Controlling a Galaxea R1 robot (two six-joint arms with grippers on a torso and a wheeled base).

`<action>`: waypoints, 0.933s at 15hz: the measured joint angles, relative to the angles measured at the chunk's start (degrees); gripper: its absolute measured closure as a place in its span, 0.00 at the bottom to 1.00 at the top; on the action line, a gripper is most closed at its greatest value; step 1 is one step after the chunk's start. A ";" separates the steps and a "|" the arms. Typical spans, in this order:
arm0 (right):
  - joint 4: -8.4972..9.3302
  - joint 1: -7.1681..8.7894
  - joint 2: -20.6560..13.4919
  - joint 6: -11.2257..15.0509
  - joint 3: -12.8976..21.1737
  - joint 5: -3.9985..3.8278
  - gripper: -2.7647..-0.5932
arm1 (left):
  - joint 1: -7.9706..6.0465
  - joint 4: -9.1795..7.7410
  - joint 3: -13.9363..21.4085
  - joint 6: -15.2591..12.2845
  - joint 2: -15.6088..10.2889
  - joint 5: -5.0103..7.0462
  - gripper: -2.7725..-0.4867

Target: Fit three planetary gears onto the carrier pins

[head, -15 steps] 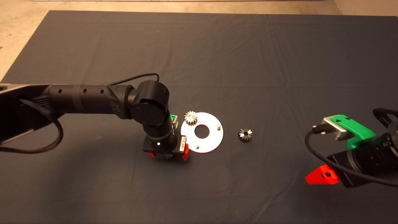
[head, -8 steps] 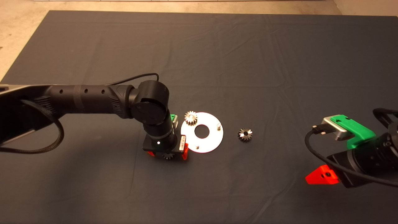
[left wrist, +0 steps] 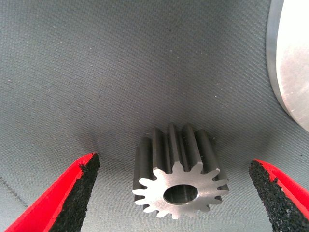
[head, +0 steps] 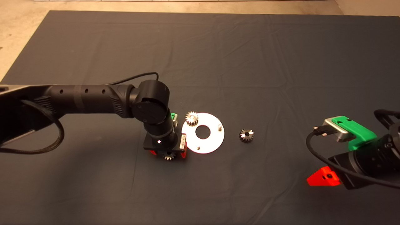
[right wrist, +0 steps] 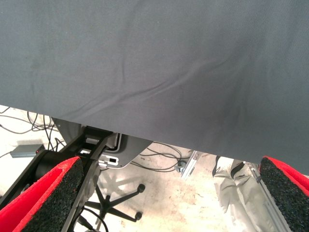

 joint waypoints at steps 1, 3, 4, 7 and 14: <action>0.00 0.00 0.00 0.00 0.00 -0.02 0.02 | 0.00 0.02 -0.02 -0.02 -0.05 0.00 0.24; 0.00 0.00 0.00 0.00 0.00 0.00 0.02 | 0.00 0.02 -0.02 -0.02 -0.05 0.00 0.29; 0.00 0.00 0.00 0.00 0.00 0.00 0.02 | 0.00 0.02 -0.02 -0.02 -0.05 0.00 0.30; 0.00 0.00 0.00 0.00 0.00 0.00 0.02 | 0.00 0.02 -0.02 -0.02 -0.04 0.00 0.30; 0.00 0.00 0.00 0.00 0.00 0.00 0.02 | 0.00 0.02 -0.02 -0.05 -0.02 0.00 0.34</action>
